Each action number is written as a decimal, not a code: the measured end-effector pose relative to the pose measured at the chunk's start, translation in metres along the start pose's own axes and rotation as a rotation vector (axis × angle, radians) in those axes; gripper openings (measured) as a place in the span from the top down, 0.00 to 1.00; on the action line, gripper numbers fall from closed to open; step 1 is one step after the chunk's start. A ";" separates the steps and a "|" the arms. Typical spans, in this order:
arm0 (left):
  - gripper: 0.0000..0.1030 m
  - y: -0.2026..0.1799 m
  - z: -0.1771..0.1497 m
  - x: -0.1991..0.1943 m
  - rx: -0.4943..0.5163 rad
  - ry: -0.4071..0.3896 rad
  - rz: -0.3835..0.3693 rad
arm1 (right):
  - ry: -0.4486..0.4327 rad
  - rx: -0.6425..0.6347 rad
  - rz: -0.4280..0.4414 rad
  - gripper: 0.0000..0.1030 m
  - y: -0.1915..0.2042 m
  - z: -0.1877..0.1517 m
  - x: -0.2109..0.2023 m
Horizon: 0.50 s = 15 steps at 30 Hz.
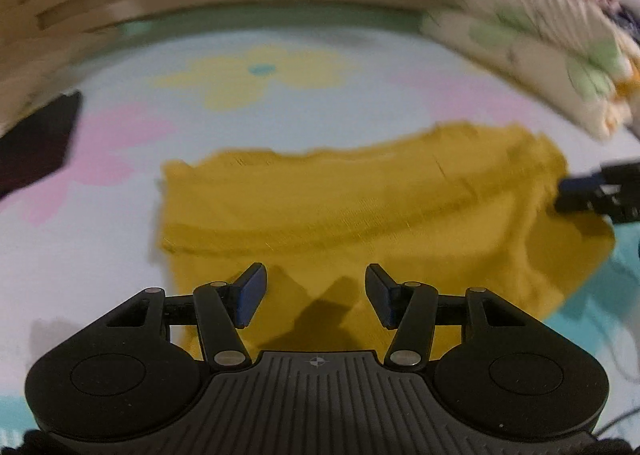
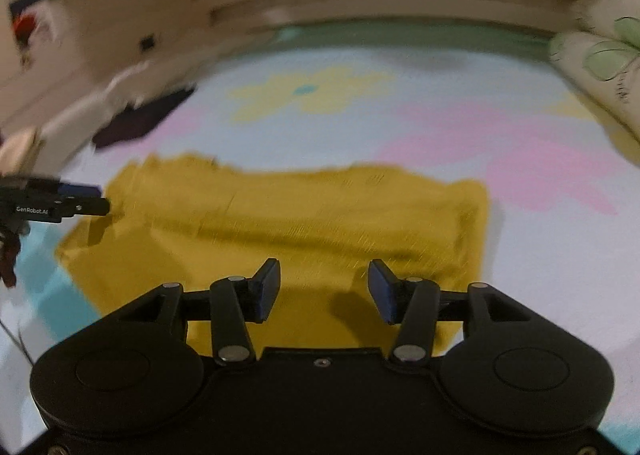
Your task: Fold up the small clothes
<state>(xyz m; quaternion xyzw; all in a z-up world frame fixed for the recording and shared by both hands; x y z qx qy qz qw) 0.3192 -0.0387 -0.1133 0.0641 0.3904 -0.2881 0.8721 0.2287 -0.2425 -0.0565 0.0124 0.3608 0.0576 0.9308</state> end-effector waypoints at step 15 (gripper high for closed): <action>0.49 0.035 0.044 0.051 -0.107 0.007 0.068 | 0.006 -0.022 -0.109 0.44 -0.006 0.026 0.044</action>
Point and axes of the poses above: each gripper's, at about its wrist camera, not at the fingertips, and x roughly the way its jaws point, y to its left, z to its top, the point moved 6 cm from there along x, roughly the way its jaws point, and after that the axes turned 6 degrees about -z, right-handed, at the moved point
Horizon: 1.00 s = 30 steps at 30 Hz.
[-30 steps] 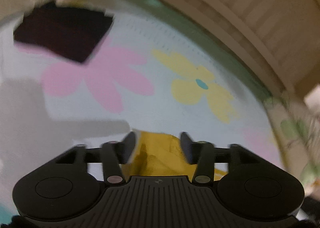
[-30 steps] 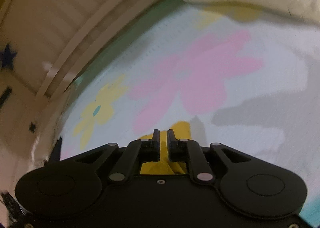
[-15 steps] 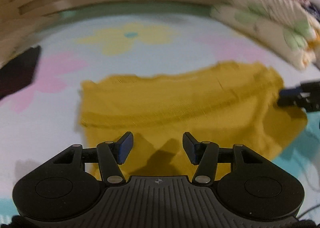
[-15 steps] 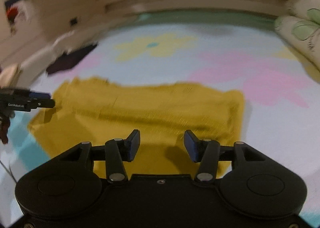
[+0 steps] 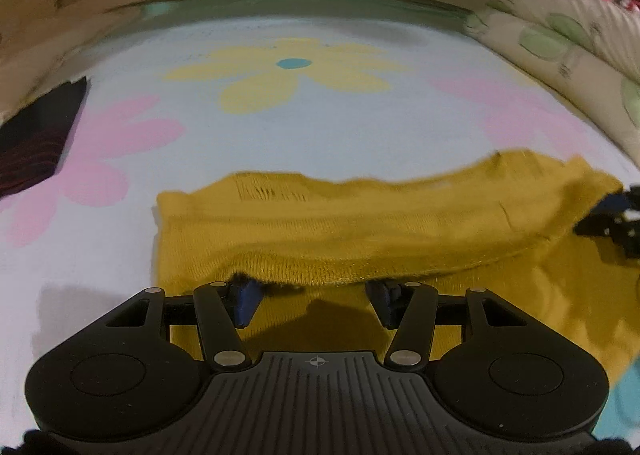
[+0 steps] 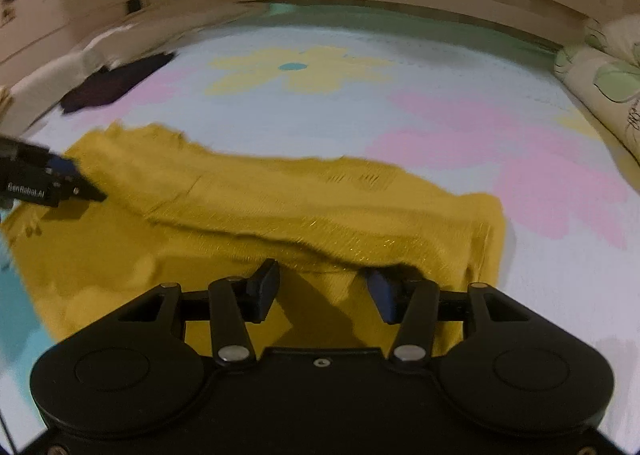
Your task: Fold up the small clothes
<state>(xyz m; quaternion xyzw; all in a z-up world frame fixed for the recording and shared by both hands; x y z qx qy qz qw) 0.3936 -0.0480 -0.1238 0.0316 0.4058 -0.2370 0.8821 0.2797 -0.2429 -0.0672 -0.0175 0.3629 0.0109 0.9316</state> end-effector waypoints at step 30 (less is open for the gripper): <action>0.42 -0.046 0.040 0.055 -0.069 0.072 -0.003 | 0.083 0.165 -0.033 0.25 0.017 0.021 0.030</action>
Point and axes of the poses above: each gripper's, at about its wrist camera, not at the fingertips, and x roughly the way its jaws point, y to its left, z to its top, the point moved 6 cm from there along x, roughly the way its jaws point, and after that the axes turned 6 degrees about -z, right-handed, at the moved point
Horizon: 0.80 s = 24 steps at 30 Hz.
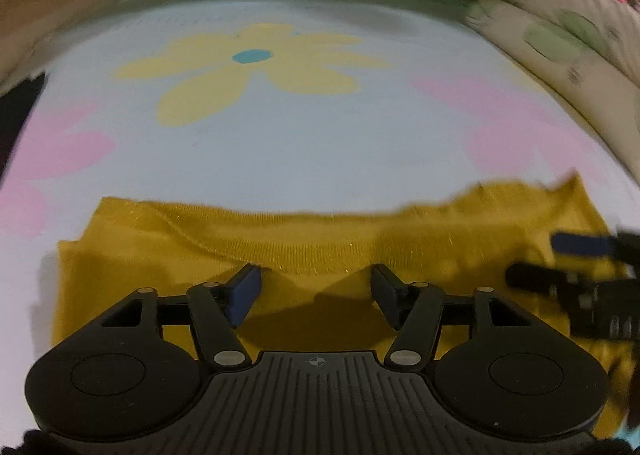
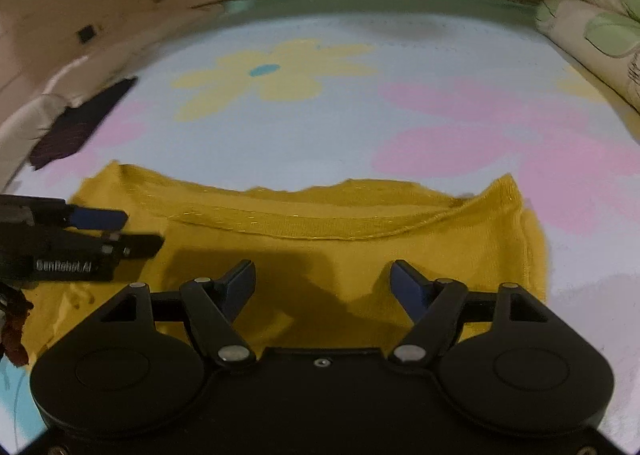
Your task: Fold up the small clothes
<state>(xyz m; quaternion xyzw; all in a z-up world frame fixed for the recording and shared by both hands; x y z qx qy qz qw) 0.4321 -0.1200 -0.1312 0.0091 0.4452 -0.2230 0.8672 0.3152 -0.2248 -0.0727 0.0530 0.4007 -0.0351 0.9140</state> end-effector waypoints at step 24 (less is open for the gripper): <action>0.30 -0.025 -0.049 -0.036 -0.008 -0.002 0.152 | 0.004 0.308 -0.042 0.08 -0.048 0.037 -0.001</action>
Point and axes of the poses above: each gripper's, at about its wrist camera, not at the fingertips, and x roughly the way its jaws point, y to its left, z to its top, the point moved 6 cm from there along x, roughly the way its jaws point, and after that the axes turned 6 degrees about -z, right-handed, at the moved point
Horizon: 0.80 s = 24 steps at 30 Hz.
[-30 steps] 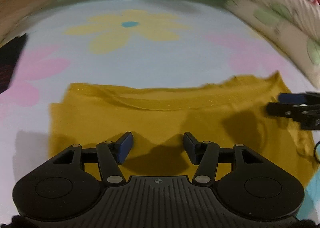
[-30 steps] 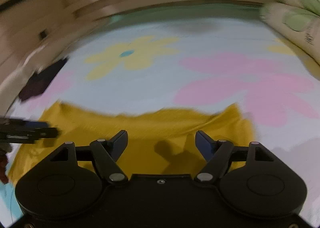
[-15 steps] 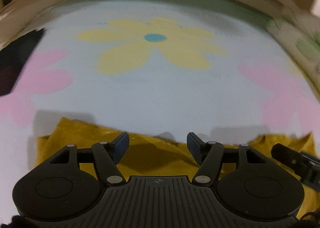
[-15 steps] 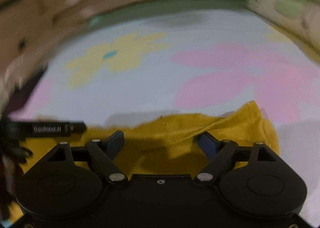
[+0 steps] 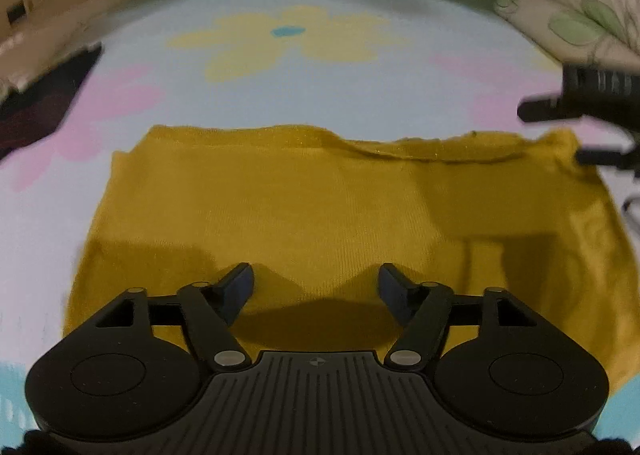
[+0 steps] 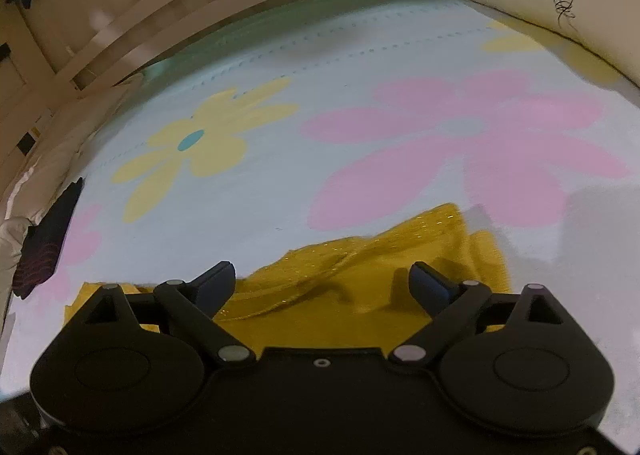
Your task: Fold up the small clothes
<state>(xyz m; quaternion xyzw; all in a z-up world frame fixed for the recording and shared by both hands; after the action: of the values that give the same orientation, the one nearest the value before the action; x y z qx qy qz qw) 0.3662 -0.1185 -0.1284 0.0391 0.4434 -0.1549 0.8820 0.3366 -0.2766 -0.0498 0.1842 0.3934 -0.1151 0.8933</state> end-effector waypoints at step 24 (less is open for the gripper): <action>0.20 -0.013 -0.025 -0.024 -0.034 -0.094 0.084 | 0.002 -0.161 0.076 0.01 0.036 0.010 -0.022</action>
<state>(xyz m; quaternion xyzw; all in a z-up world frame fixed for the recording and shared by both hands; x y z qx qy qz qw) 0.3292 -0.1201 -0.1236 0.0352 0.4022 -0.1118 0.9080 0.3411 -0.2469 -0.0191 0.1270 0.3951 -0.0490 0.9085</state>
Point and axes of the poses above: each gripper's, at about its wrist camera, not at the fingertips, and x roughly the way its jaws point, y to its left, z to its top, the point moved 6 cm from there along x, roughly the way its jaws point, and after that the axes turned 6 degrees about -z, right-handed, at the moved point
